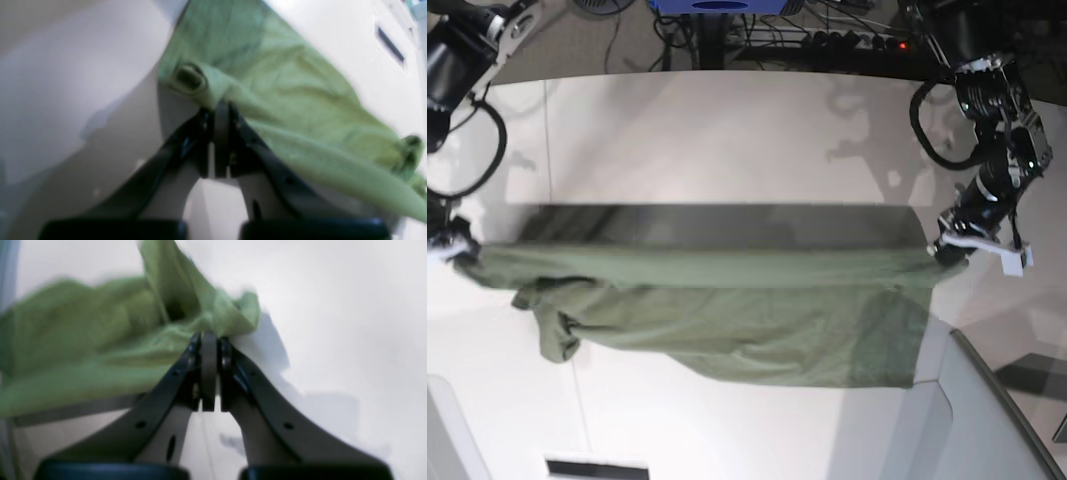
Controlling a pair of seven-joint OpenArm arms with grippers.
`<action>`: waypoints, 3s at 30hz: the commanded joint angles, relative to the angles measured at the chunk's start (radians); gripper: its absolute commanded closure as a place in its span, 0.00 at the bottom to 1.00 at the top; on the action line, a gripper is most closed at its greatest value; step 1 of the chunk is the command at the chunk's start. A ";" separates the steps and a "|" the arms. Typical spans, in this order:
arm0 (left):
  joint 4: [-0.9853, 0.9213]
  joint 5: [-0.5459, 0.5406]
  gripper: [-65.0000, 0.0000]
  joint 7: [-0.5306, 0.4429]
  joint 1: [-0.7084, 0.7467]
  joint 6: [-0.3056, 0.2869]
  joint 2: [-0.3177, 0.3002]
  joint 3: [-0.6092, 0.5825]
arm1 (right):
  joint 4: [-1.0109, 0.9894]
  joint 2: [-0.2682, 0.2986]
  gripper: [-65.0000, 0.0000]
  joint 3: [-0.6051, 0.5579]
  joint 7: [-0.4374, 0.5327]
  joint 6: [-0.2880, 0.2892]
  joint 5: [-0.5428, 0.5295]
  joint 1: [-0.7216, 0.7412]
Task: Layout the t-shirt on the table in an organized manner, then fold the t-shirt properly
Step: 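Lift the folded shirt with both grippers and pull it taut, then swing the shirt up and drop it in a heap beside the left gripper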
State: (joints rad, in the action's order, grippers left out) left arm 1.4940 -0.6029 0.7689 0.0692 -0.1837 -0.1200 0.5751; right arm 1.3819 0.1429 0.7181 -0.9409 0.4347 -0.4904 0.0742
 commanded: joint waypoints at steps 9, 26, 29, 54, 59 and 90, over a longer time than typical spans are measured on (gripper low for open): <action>0.015 -0.001 1.00 -0.015 0.085 0.003 -0.014 0.006 | 0.026 0.016 1.00 0.005 0.012 0.002 -0.006 -0.070; 0.009 0.008 1.00 -0.018 0.211 0.000 -0.031 0.000 | 0.026 -0.042 1.00 0.008 0.033 0.003 -0.006 -0.233; 0.004 0.010 1.00 -0.018 0.214 0.000 -0.031 0.001 | 0.026 -0.047 1.00 0.002 0.053 0.003 -0.006 -0.264; 0.006 0.100 1.00 -0.130 0.341 -0.001 -0.023 -0.002 | 0.021 -0.076 1.00 0.004 0.093 0.005 -0.006 -0.350; 0.096 0.100 1.00 -0.124 0.315 -0.001 -0.033 -0.002 | 0.089 -0.073 1.00 0.002 0.086 0.005 -0.006 -0.314; 0.461 0.091 1.00 0.380 -0.541 0.003 -0.286 -0.007 | 0.587 0.153 1.00 0.007 -0.168 -0.001 -0.003 0.364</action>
State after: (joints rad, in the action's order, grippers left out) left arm 1.9438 -0.5652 1.1793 -0.4484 -0.1955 -0.3779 0.5552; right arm 1.9545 0.2687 0.7136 -1.1446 0.4461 -0.5358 0.4152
